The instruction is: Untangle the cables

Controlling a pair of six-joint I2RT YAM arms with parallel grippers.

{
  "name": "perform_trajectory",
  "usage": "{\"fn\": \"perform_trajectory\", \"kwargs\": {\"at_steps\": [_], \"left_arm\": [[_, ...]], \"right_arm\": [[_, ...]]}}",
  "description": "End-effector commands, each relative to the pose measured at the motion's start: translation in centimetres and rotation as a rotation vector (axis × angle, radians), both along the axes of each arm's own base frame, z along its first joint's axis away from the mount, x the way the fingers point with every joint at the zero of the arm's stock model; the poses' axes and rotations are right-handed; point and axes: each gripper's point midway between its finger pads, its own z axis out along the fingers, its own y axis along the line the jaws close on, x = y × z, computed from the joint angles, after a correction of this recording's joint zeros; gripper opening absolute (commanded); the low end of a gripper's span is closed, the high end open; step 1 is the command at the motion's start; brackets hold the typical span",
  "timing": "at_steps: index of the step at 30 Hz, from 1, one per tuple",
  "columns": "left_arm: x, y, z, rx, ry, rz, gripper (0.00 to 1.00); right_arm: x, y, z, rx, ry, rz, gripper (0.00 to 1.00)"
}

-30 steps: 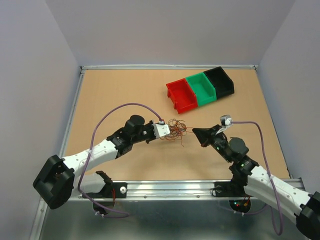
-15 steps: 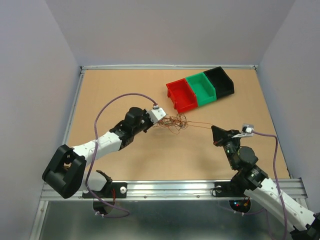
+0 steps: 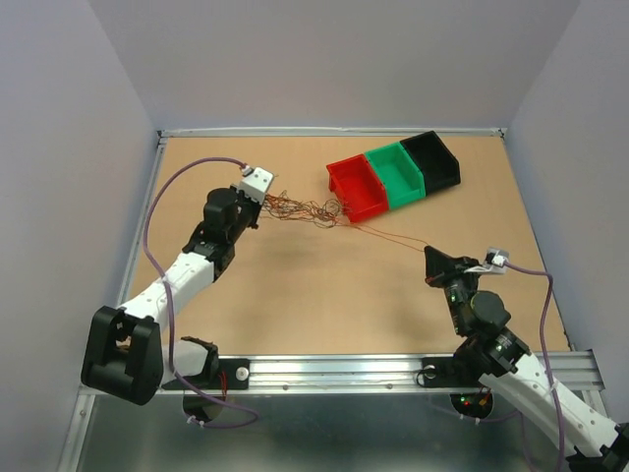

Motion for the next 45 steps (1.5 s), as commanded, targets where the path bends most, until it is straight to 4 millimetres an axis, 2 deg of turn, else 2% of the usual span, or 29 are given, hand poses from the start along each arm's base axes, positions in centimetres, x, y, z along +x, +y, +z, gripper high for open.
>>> {"fn": "perform_trajectory", "kwargs": {"at_steps": [1,2,3,6,12,14,16,19,22,25,26,30,32,35,37,38,39,40,43,44,45], "left_arm": [[2.0,6.4,5.3,-0.113,-0.150,0.283,0.00],[2.1,7.0,5.6,-0.132,-0.157,0.292,0.00],[2.1,8.5,6.1,-0.161,-0.170,0.335,0.00],[1.8,10.1,7.1,-0.194,-0.206,0.376,0.00],[0.8,11.3,8.4,-0.225,-0.267,0.426,0.00],[0.4,9.9,8.8,-0.236,-0.281,0.332,0.00],[-0.4,7.1,8.7,-0.228,-0.274,0.156,0.00],[-1.1,5.5,8.7,-0.222,-0.269,0.054,0.00],[-2.8,1.9,8.1,-0.214,-0.236,-0.175,0.00],[-4.1,0.1,7.9,-0.199,-0.221,-0.305,0.00],[-4.4,-0.2,8.0,-0.196,-0.224,-0.325,0.00],[-5.9,-1.1,8.3,-0.188,-0.242,-0.407,0.00],[-7.1,-1.7,8.6,-0.182,-0.258,-0.460,0.00],[-8.6,-2.4,9.1,-0.173,-0.285,-0.526,0.00],[-9.8,-2.8,9.5,-0.172,-0.303,-0.570,0.00],[-10.2,-3.0,9.6,-0.169,-0.308,-0.586,0.00],[-10.5,-3.1,9.7,-0.168,-0.312,-0.597,0.00],[-11.0,-3.2,9.9,-0.167,-0.318,-0.610,0.00],[-11.5,-3.3,10.4,-0.168,-0.330,-0.619,0.00],[-11.7,-3.3,10.5,-0.169,-0.330,-0.625,0.00],[-11.7,-3.3,10.6,-0.167,-0.333,-0.625,0.00]], "right_arm": [[0.1,-1.6,-0.5,0.025,-0.007,-0.083,0.01],[0.1,-1.6,-0.6,0.023,-0.006,-0.085,0.01],[0.1,-1.6,-0.5,0.022,-0.008,-0.084,0.01],[0.1,-1.5,-0.7,0.012,0.001,-0.079,0.01],[0.1,-1.5,-0.5,0.019,-0.007,-0.078,0.01],[-0.1,-1.1,-0.3,0.014,-0.016,-0.051,0.00],[-0.1,-0.8,-0.1,0.006,-0.021,-0.032,0.01],[-0.3,-0.1,0.1,-0.006,-0.025,0.007,0.01],[-0.7,1.4,0.5,-0.060,-0.049,0.103,0.01],[-1.2,3.0,0.9,-0.084,-0.068,0.193,0.11],[-1.2,3.3,0.8,-0.103,-0.067,0.212,0.28],[-1.6,5.2,0.6,-0.146,-0.078,0.316,0.67],[-1.6,5.8,0.5,-0.163,-0.078,0.345,0.77],[-1.6,7.4,-0.1,-0.186,-0.073,0.412,0.84],[-1.9,9.3,-0.5,-0.193,-0.089,0.506,0.86],[-2.4,10.5,0.4,-0.192,-0.137,0.570,0.86],[-2.3,11.0,0.2,-0.199,-0.135,0.592,0.87],[-2.1,12.0,-1.2,-0.228,-0.083,0.636,0.87],[-1.4,13.7,-2.0,-0.260,-0.058,0.690,0.87],[-0.9,14.5,-4.1,-0.292,0.008,0.712,0.84],[-0.6,15.3,-3.2,-0.299,-0.024,0.736,0.78]]}}
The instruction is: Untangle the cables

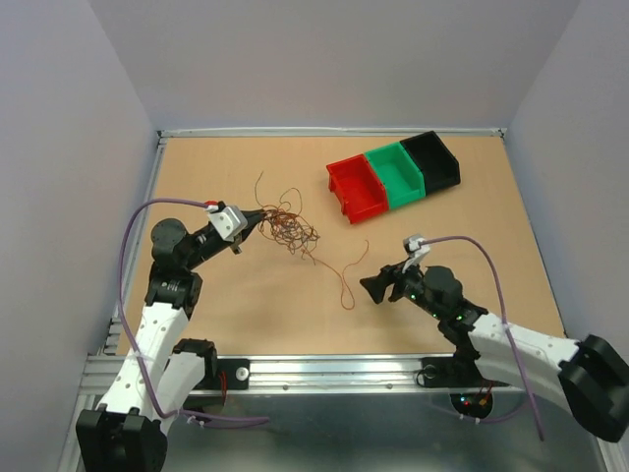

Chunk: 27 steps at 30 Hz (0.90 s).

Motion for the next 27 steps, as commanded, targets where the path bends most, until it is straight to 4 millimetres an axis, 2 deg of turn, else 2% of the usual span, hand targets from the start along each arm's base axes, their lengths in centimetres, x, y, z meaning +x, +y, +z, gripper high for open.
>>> {"fn": "perform_trajectory", "kwargs": {"at_steps": [1,2,3,5,9,13,18,20,24,27], "left_arm": [[-1.4,-0.7,1.4,0.006,-0.057,-0.064,0.00],[-1.4,-0.7,1.4,0.008,-0.058,-0.064,0.00],[-1.5,-0.7,1.7,0.010,-0.065,-0.062,0.00],[-1.9,-0.7,1.9,0.014,-0.072,-0.072,0.00],[-2.2,-0.7,2.5,0.013,-0.088,-0.069,0.00],[-2.5,-0.4,3.3,0.007,-0.110,-0.049,0.00],[-2.4,0.5,5.1,-0.024,-0.139,0.019,0.00],[-2.7,0.5,6.0,-0.039,-0.153,0.027,0.00],[-3.3,0.5,7.2,-0.056,-0.168,0.016,0.00],[-3.4,0.6,8.5,-0.080,-0.180,0.029,0.00]], "right_arm": [[1.1,4.2,4.9,0.068,-0.143,0.157,0.77],[1.8,5.0,3.6,0.032,-0.119,0.171,0.77],[2.0,5.8,4.2,0.045,-0.142,0.203,0.78],[2.5,6.9,3.7,0.021,-0.150,0.239,0.79],[3.6,10.4,2.9,-0.019,-0.159,0.354,0.84],[3.8,12.8,1.9,-0.068,-0.191,0.439,0.87],[4.0,14.4,1.0,-0.101,-0.218,0.493,0.88],[4.0,14.8,0.1,-0.114,-0.209,0.513,0.88],[4.1,15.9,-0.5,-0.117,-0.217,0.550,0.87],[3.6,16.7,-1.0,-0.110,-0.229,0.590,0.86]]}}
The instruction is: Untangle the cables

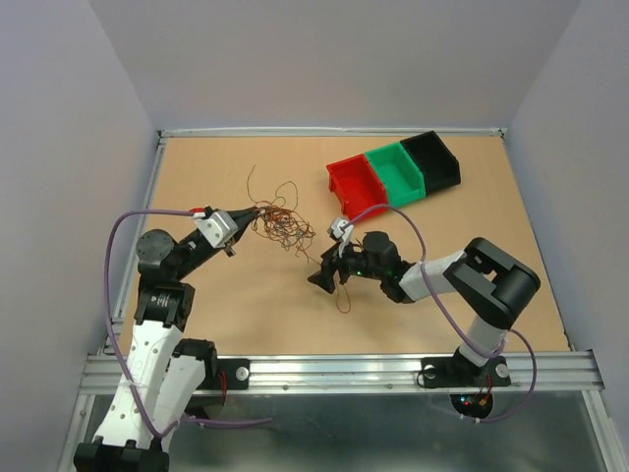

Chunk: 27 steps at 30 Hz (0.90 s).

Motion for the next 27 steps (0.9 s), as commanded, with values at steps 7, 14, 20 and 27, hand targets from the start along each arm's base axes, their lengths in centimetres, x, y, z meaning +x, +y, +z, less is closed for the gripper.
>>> {"fn": "perform_trajectory", "kwargs": {"at_steps": [7,14,20,27], "left_arm": [[-0.7,0.1,7.7,-0.080,-0.109,0.011,0.00],[2.2,3.0,9.1,-0.179,-0.083,0.226,0.00],[8.8,9.6,5.1,-0.296,0.075,0.625,0.00],[11.1,14.9,0.9,-0.323,0.146,0.727,0.00]], "right_arm": [[2.0,4.0,2.7,0.084,-0.131,0.023,0.41],[1.2,1.6,3.6,0.116,-0.121,-0.060,0.00],[1.9,-6.4,6.2,0.226,-0.053,-0.478,0.01],[1.1,-17.0,8.9,0.390,-0.085,-0.887,0.00]]}}
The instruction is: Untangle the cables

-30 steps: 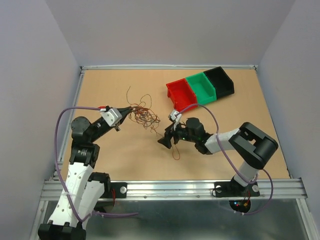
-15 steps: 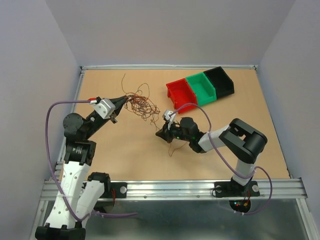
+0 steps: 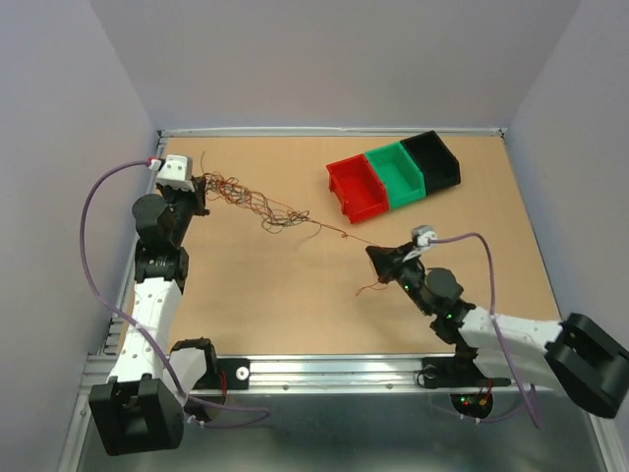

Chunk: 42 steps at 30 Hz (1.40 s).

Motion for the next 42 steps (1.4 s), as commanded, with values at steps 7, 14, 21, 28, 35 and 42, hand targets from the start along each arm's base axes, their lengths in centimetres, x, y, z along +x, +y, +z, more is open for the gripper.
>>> {"fn": "perform_trajectory", "kwargs": {"at_steps": [7,14,21,28,35,42], "left_arm": [[1.4,5.0,1.2,-0.064,-0.064,0.117,0.00],[1.8,4.4,0.3,-0.052,-0.041,0.073,0.00],[2.6,8.4,-0.5,-0.078,-0.002,0.294,0.00],[1.5,14.0,-0.1,-0.179,-0.021,0.526,0.00],[-0.1,18.1,0.3,-0.272,-0.043,0.666,0.00],[1.4,15.8,-0.9,-0.248,0.022,0.433,0.00]], "right_arm": [[-1.5,-13.6,1.4,0.217,-0.017,-0.535,0.01],[-2.8,-15.4,3.4,0.307,-0.066,-0.542,0.00],[-2.8,-18.0,3.1,0.406,-0.035,-0.688,0.00],[-3.0,-19.6,2.7,0.432,-0.020,-0.779,0.01],[-3.1,-21.0,2.3,0.446,-0.008,-0.860,0.01],[-3.1,-20.9,2.4,0.440,-0.002,-0.850,0.01]]}}
